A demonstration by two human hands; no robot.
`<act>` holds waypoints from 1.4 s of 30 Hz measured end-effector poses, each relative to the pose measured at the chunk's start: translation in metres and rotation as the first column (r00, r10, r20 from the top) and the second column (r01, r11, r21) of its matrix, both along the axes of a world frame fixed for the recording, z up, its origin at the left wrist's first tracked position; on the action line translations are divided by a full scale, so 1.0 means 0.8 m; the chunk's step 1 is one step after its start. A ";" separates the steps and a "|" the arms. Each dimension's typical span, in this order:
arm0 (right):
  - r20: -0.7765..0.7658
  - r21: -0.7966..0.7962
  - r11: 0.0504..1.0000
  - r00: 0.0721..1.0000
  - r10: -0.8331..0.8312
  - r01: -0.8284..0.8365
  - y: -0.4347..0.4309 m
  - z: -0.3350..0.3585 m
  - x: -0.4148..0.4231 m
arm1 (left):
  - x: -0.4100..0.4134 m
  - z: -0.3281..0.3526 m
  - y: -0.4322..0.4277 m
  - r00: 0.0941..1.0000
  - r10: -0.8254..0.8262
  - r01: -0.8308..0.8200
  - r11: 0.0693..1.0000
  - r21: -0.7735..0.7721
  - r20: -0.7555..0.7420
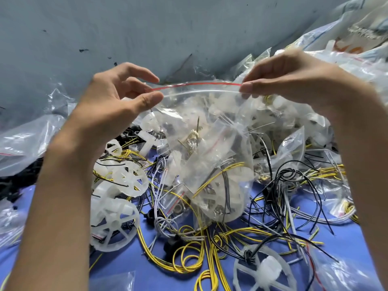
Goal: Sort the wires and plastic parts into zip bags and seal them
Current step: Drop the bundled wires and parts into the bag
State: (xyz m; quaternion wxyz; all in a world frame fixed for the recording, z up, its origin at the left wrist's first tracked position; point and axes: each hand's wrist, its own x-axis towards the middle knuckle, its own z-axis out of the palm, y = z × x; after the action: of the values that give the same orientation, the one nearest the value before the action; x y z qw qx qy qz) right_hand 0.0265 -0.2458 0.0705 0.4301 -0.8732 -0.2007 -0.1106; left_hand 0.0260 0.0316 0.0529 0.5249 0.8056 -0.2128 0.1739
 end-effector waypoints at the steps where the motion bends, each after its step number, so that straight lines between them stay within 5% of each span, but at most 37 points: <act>1: -0.018 -0.018 1.000 1.000 0.005 -0.006 0.000 -0.001 0.001 | 0.001 -0.001 0.001 1.000 0.003 -0.003 1.000 -0.003 -0.025; 11: 0.049 -0.059 0.994 0.995 -0.089 0.091 0.007 -0.009 0.011 | 0.012 -0.012 0.010 0.990 0.094 -0.086 0.993 0.079 -0.101; 18: 0.112 -0.157 0.967 0.977 -0.183 0.200 0.004 -0.005 0.014 | 0.011 -0.009 -0.002 0.981 0.193 -0.192 0.977 0.097 -0.002; 31: 0.074 -0.095 0.989 0.992 -0.105 0.112 0.015 -0.010 0.011 | 0.008 -0.014 -0.021 0.990 0.142 -0.140 0.988 0.069 -0.022; 42: 0.140 -0.215 0.961 0.979 -0.146 0.174 0.018 -0.009 0.013 | 0.011 -0.015 -0.026 0.986 0.167 -0.167 0.984 0.065 -0.003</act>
State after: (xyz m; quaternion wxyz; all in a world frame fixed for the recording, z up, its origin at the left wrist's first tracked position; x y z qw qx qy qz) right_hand 0.0367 -0.2315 0.0634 0.3043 -0.9214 -0.1666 -0.1749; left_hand 0.0349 0.0109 0.0410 0.4833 0.8377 -0.1478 0.2070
